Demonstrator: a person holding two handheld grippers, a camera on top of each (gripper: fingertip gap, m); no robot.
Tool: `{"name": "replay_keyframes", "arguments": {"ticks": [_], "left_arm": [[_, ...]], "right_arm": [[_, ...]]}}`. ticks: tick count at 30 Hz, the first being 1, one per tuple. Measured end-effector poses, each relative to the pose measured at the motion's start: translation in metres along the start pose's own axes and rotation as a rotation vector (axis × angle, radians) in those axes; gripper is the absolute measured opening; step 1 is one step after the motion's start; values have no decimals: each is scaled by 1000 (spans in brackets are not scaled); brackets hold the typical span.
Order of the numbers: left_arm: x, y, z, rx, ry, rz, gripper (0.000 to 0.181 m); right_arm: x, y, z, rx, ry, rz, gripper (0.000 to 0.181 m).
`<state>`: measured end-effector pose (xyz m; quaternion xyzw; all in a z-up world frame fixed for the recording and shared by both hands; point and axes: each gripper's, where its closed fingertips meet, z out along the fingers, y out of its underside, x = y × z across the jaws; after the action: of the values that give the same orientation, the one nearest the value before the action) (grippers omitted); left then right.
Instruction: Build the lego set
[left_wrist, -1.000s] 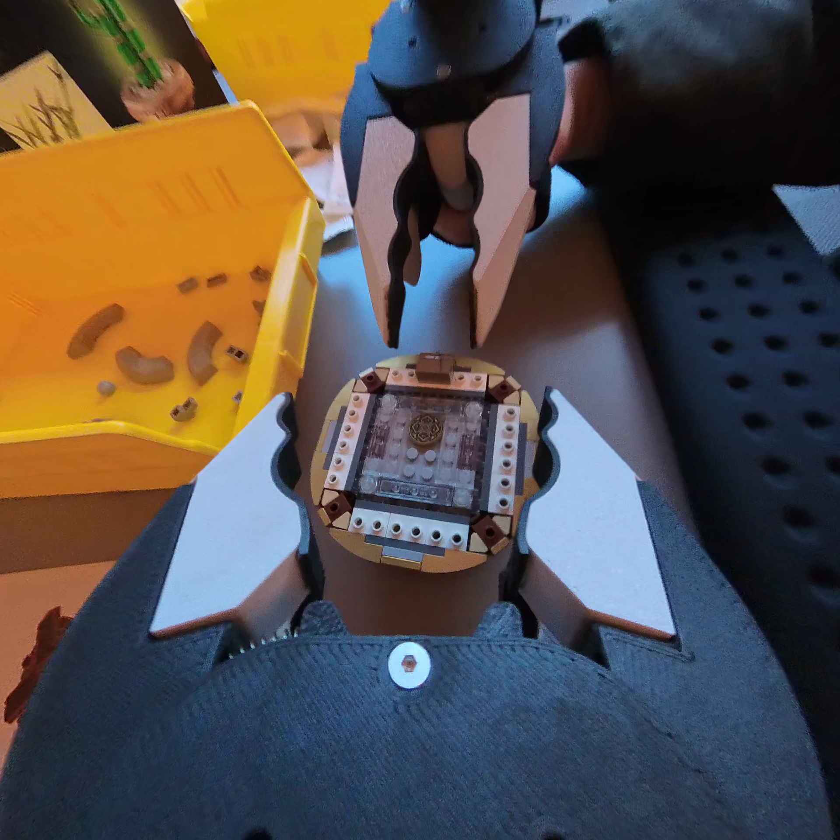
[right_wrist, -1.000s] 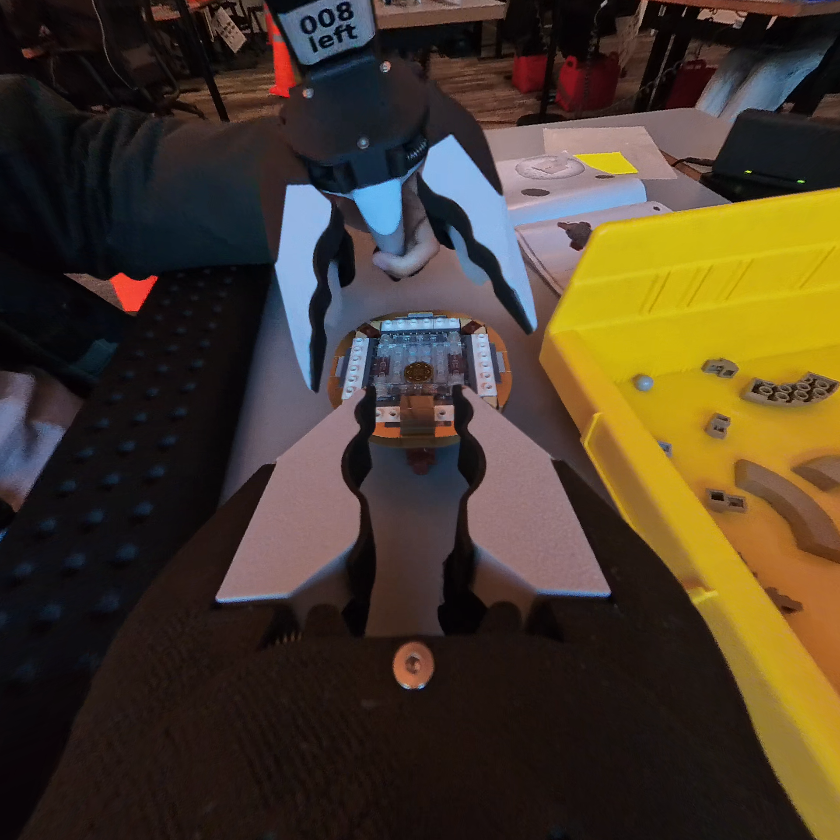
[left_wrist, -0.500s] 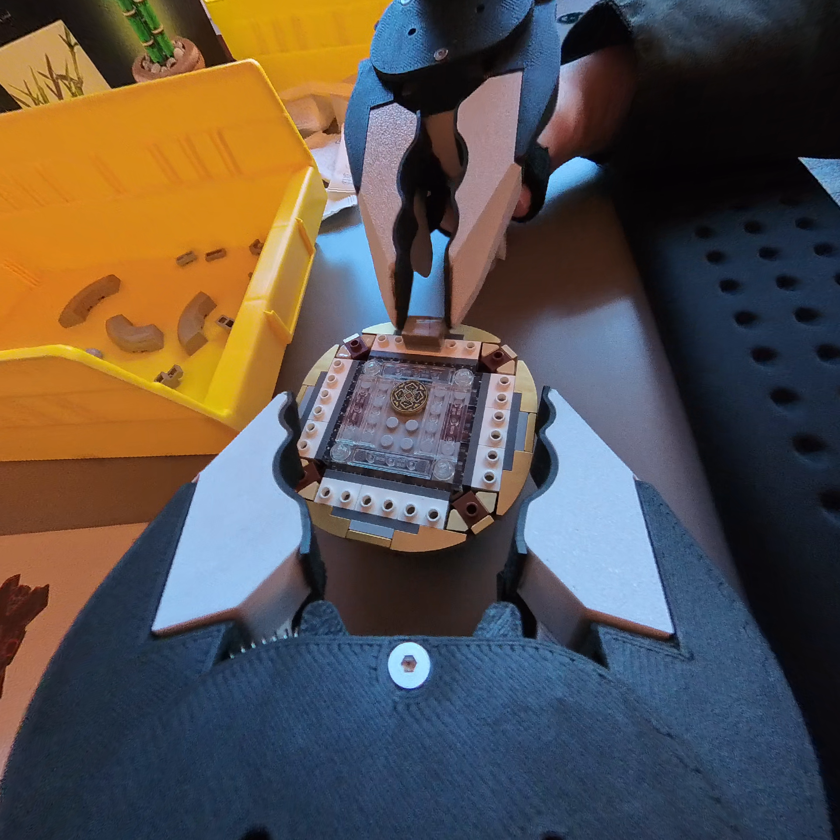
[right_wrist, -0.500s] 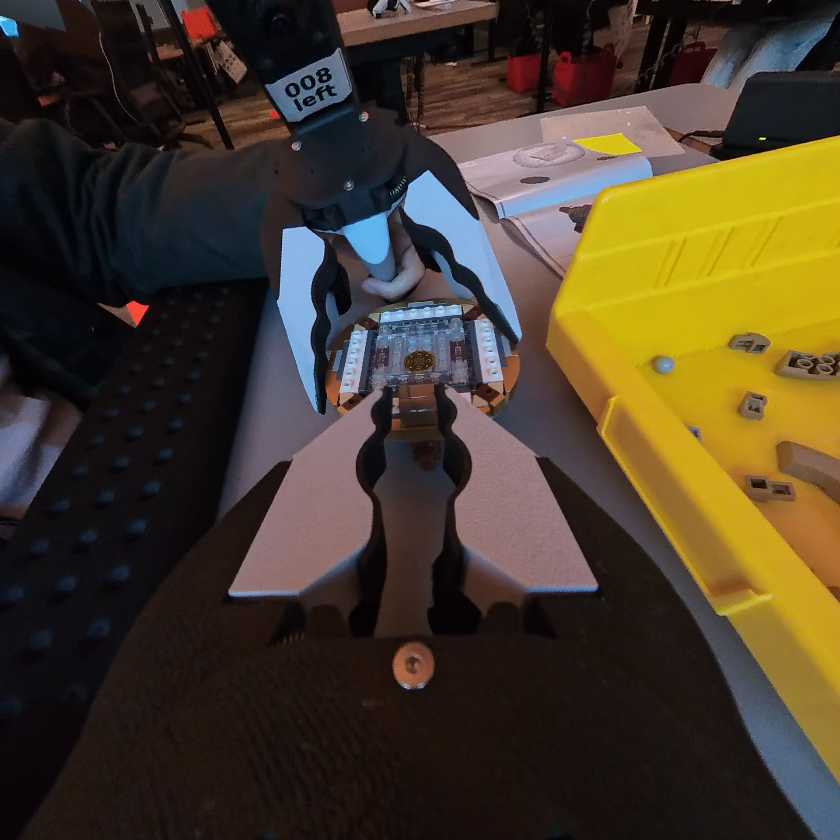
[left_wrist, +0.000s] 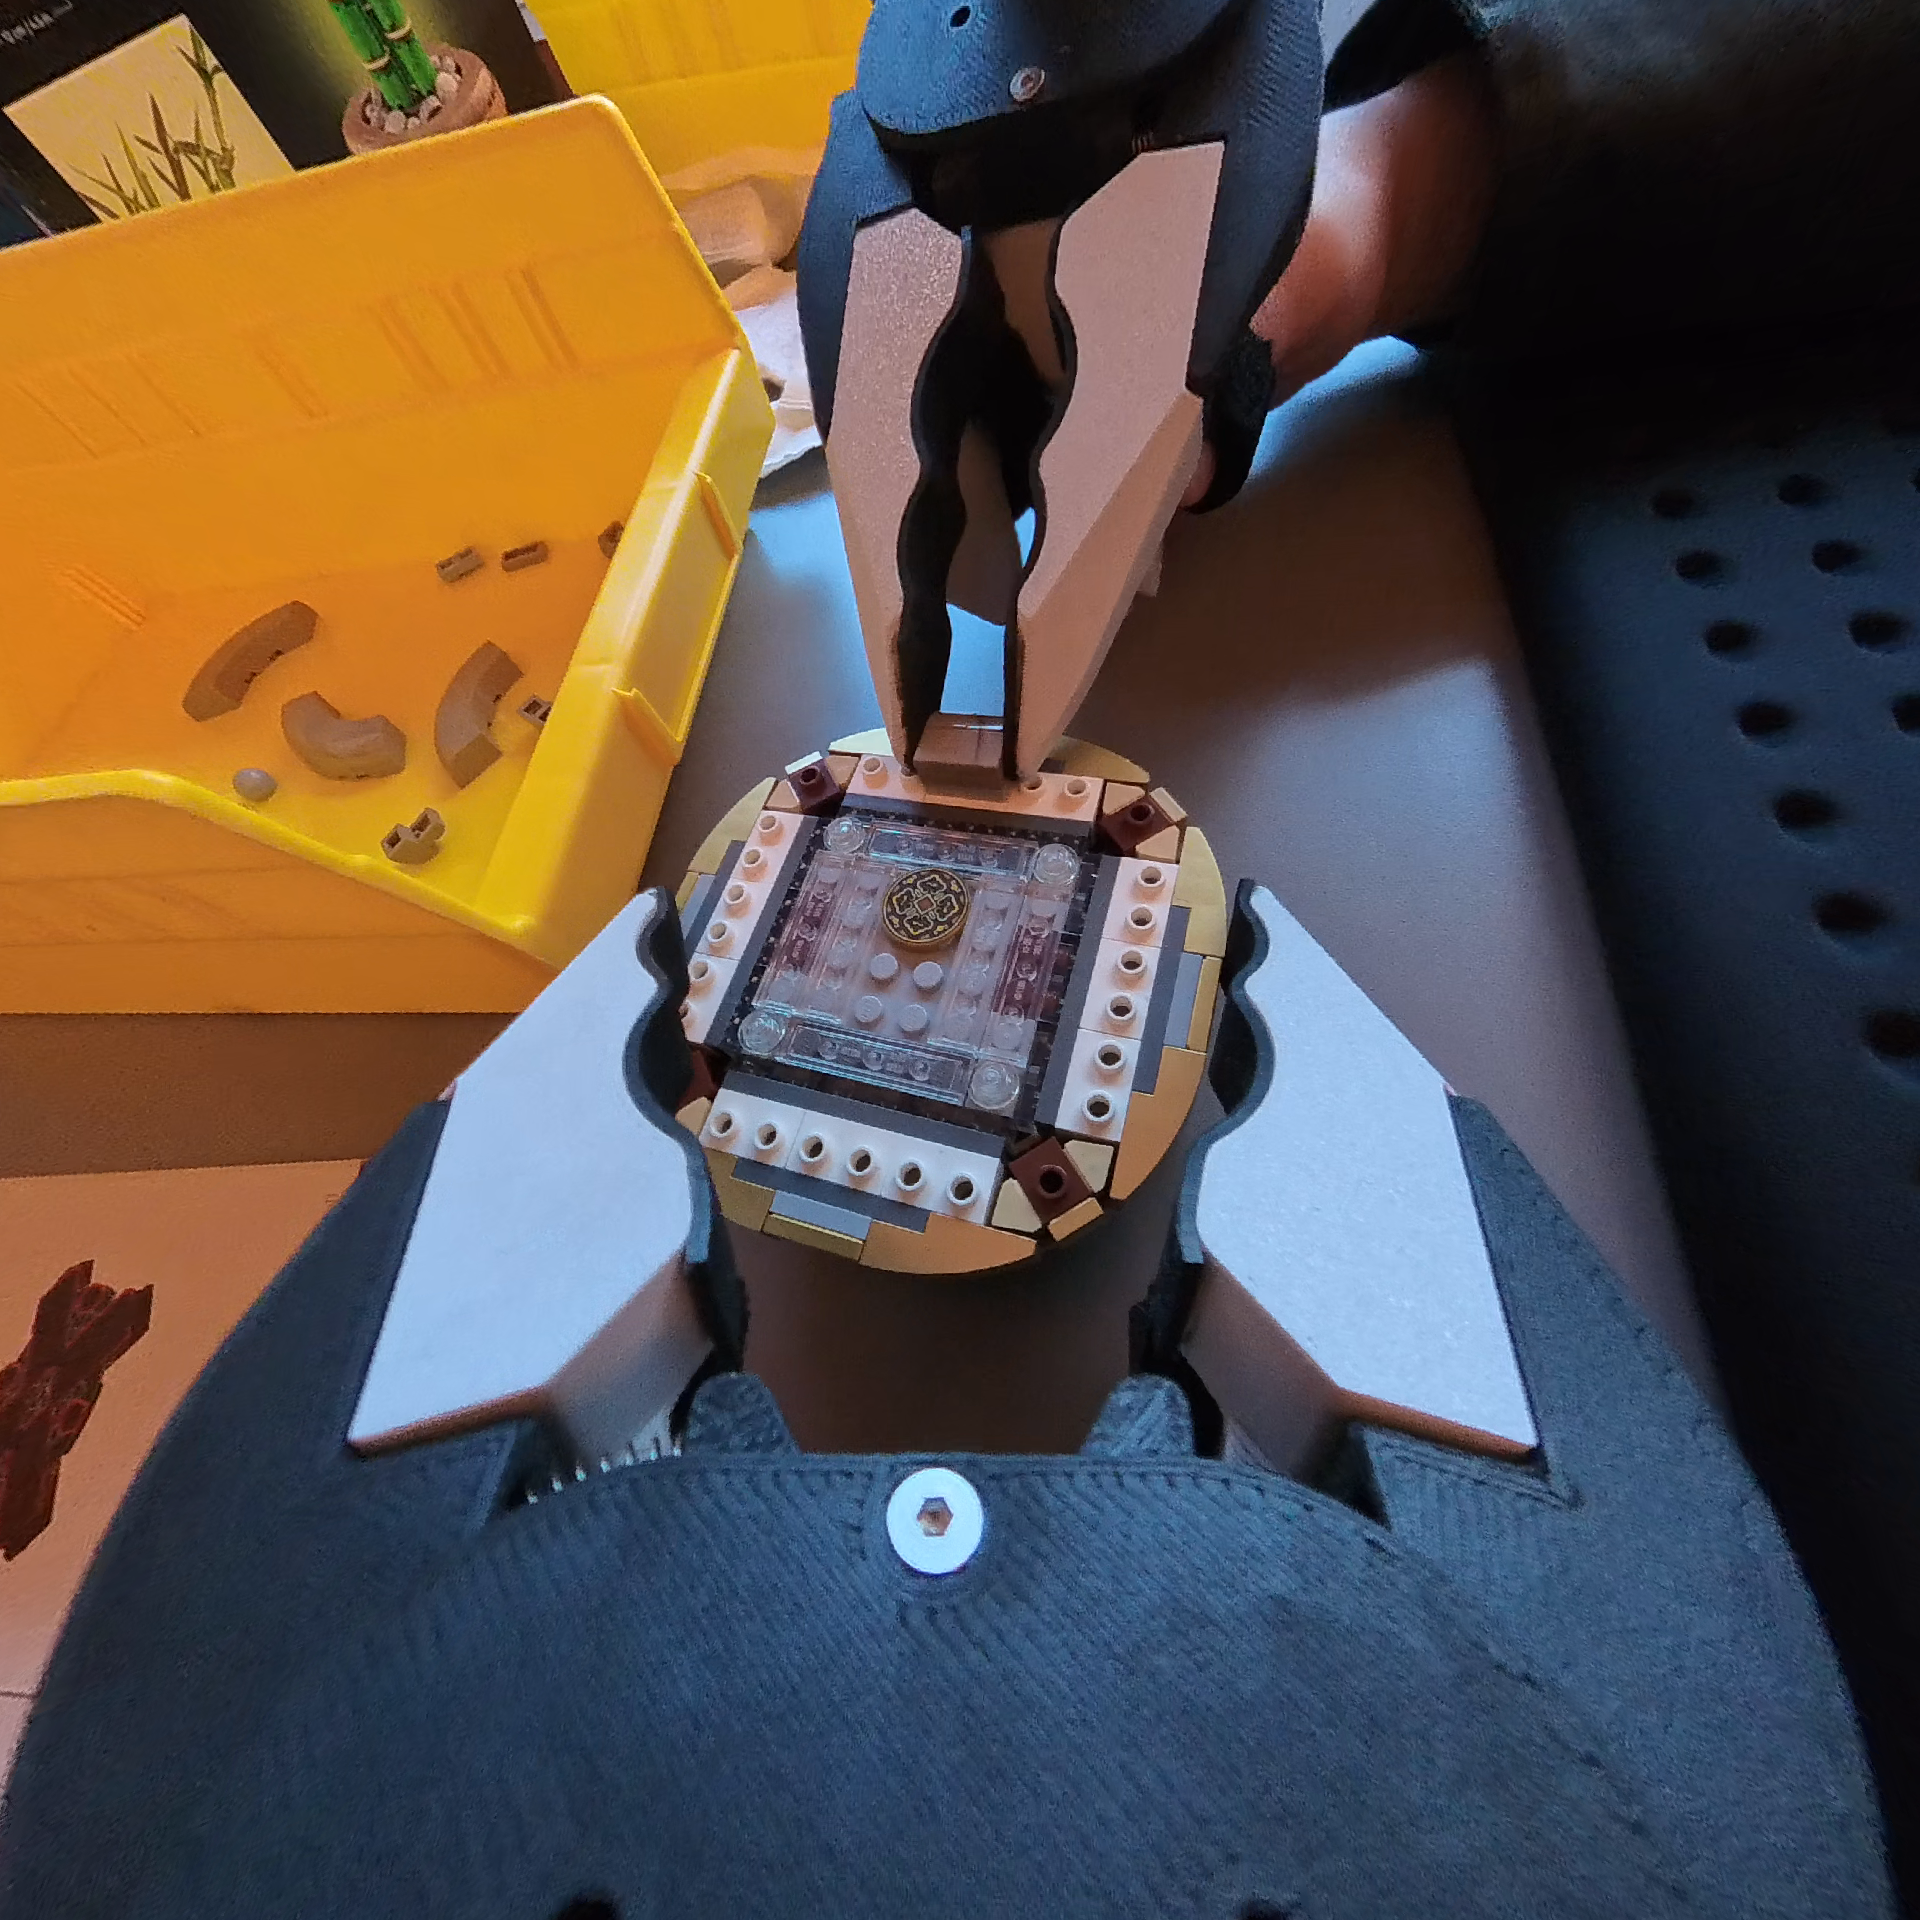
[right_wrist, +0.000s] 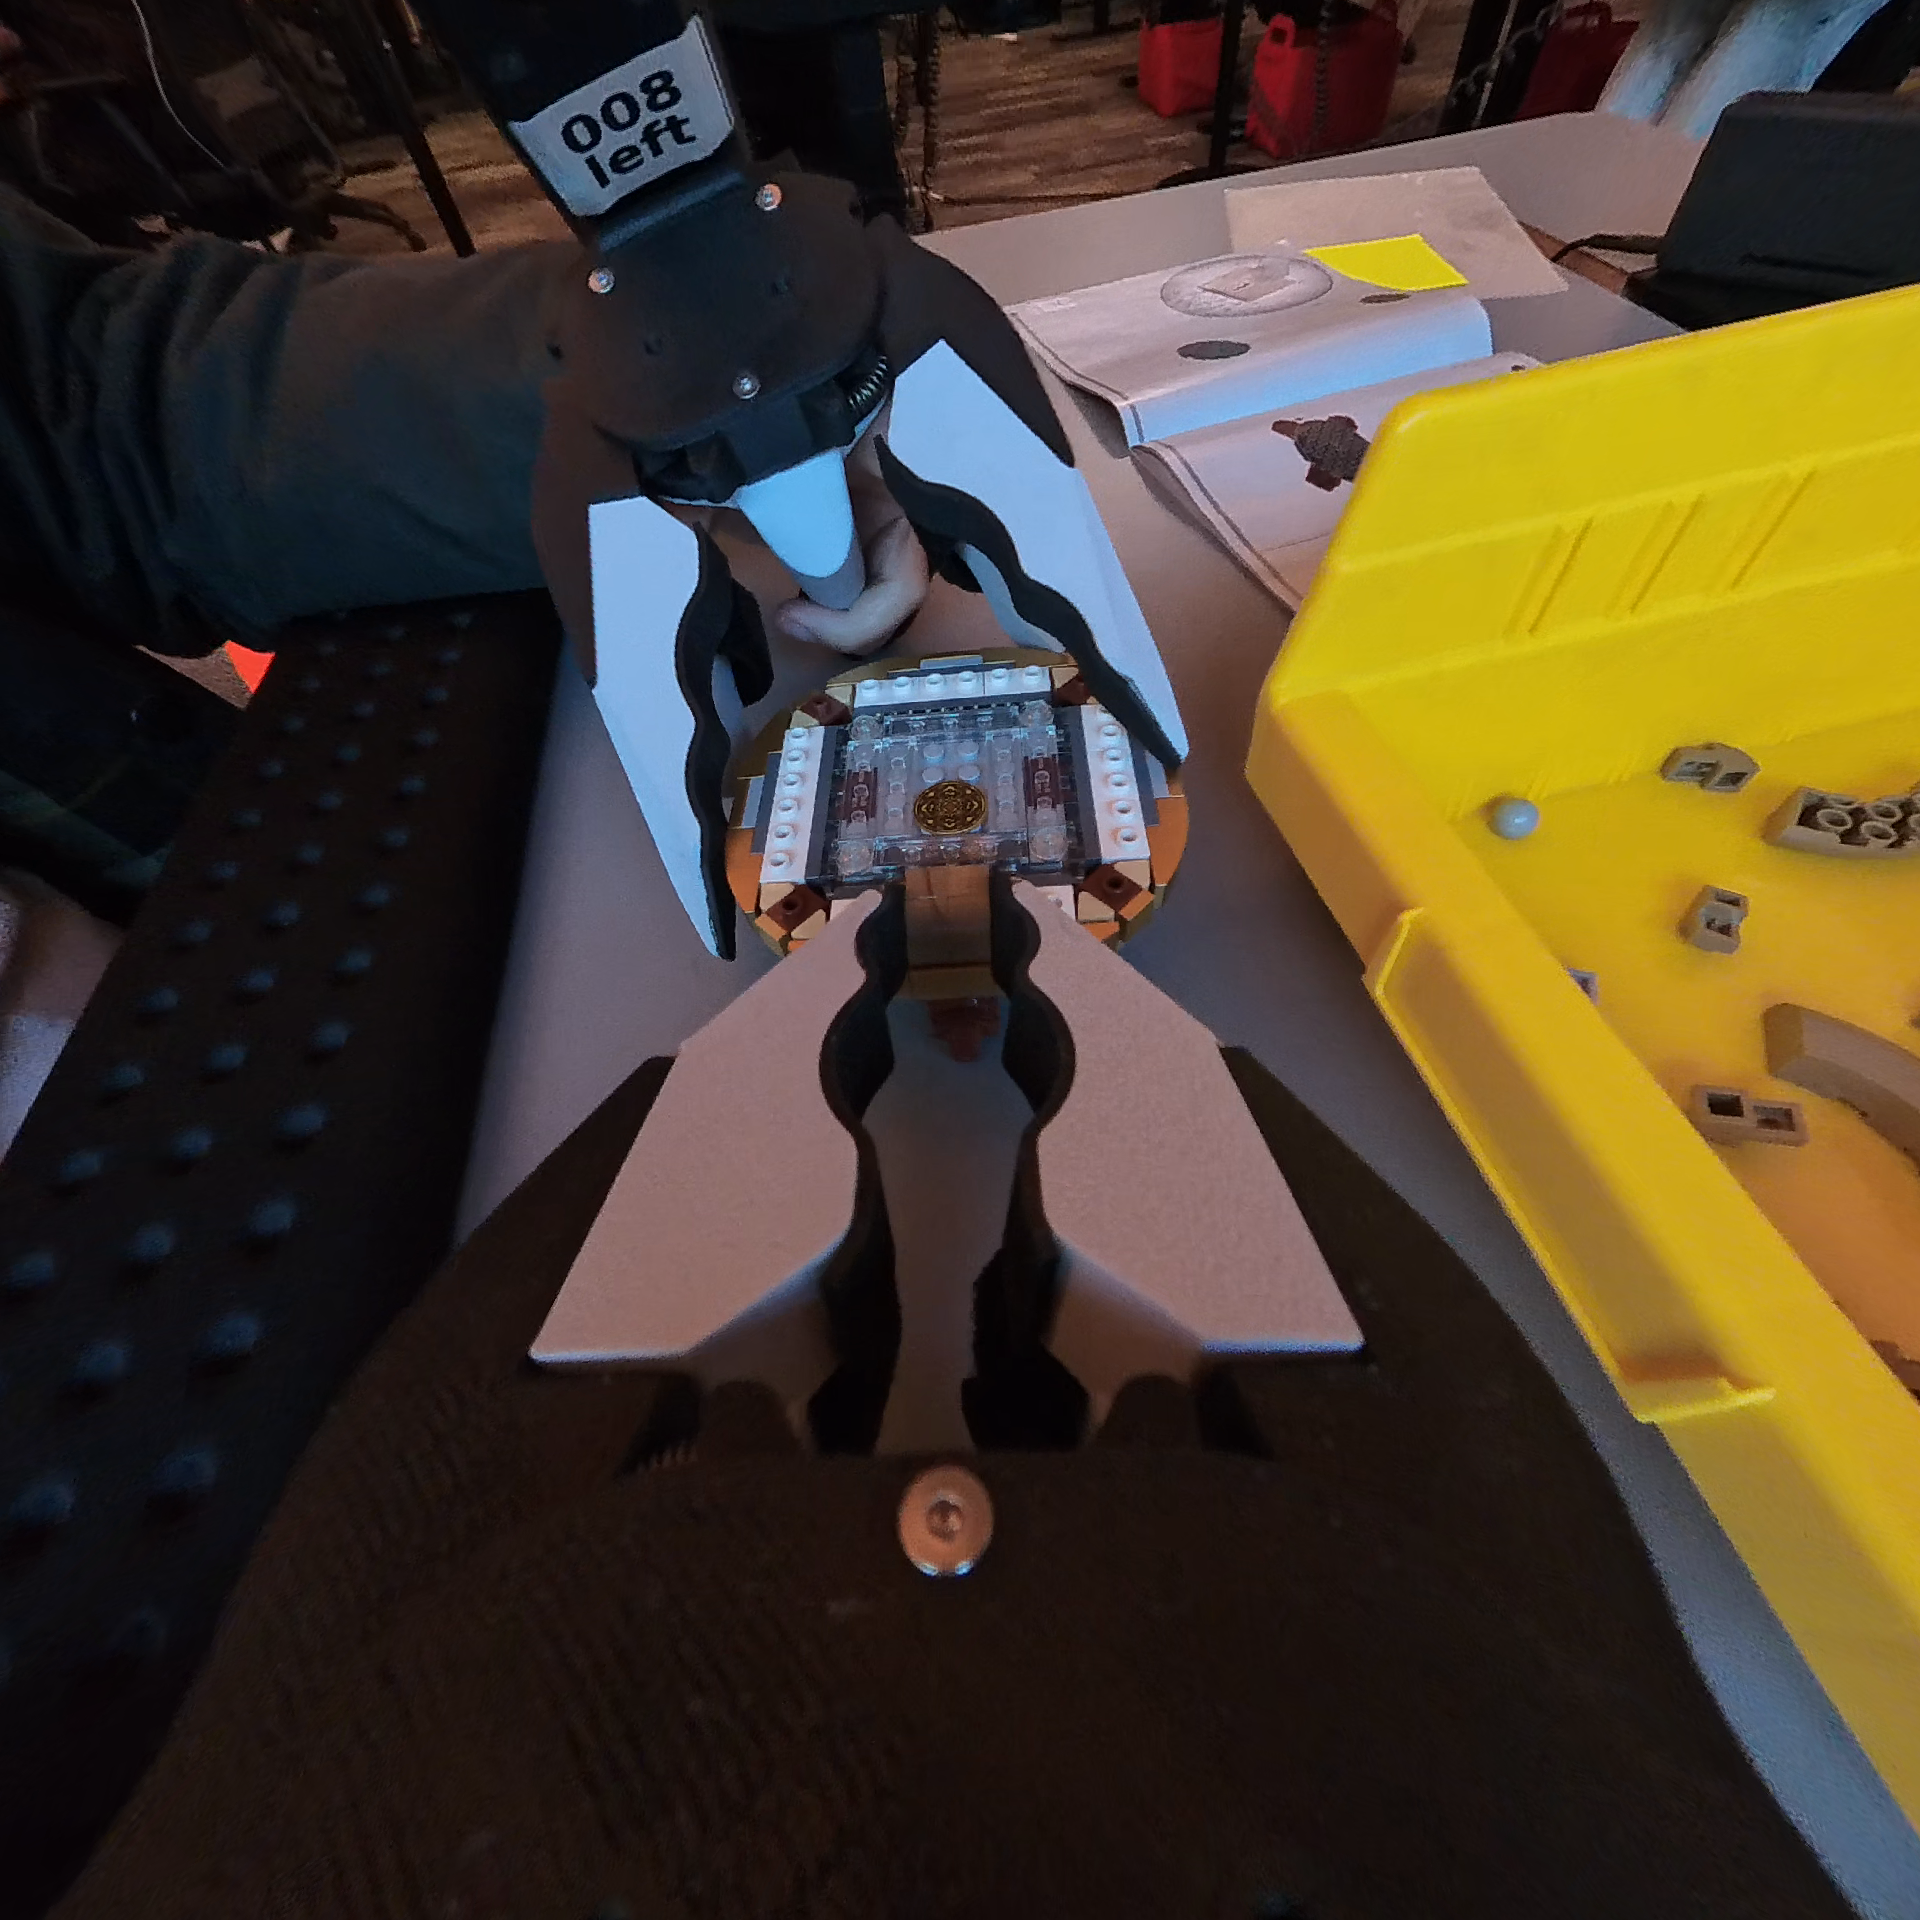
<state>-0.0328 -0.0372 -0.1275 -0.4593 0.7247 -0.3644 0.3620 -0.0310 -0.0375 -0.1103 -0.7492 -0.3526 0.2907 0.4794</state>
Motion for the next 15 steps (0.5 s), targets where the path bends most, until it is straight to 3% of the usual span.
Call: {"name": "replay_keyframes", "arguments": {"ticks": [4,7,9,13,15], "left_arm": [[0,1,0,-10,-8,9,103],[0,4,1,-33,-37,64,103],[0,4,2,-30,-44,75,103],[1,2,0,-7,-26,49,103],[1,-4,-6,17,18,-30,98]], "right_arm": [[0,-2,0,24,-25,45,14],[-5,-40,-14,250,-133,200,14],[6,-37,-18,244,-59,152,15],[6,-44,-29,318,-119,218,14],[8,-53,-35,360,-93,163,14]]}}
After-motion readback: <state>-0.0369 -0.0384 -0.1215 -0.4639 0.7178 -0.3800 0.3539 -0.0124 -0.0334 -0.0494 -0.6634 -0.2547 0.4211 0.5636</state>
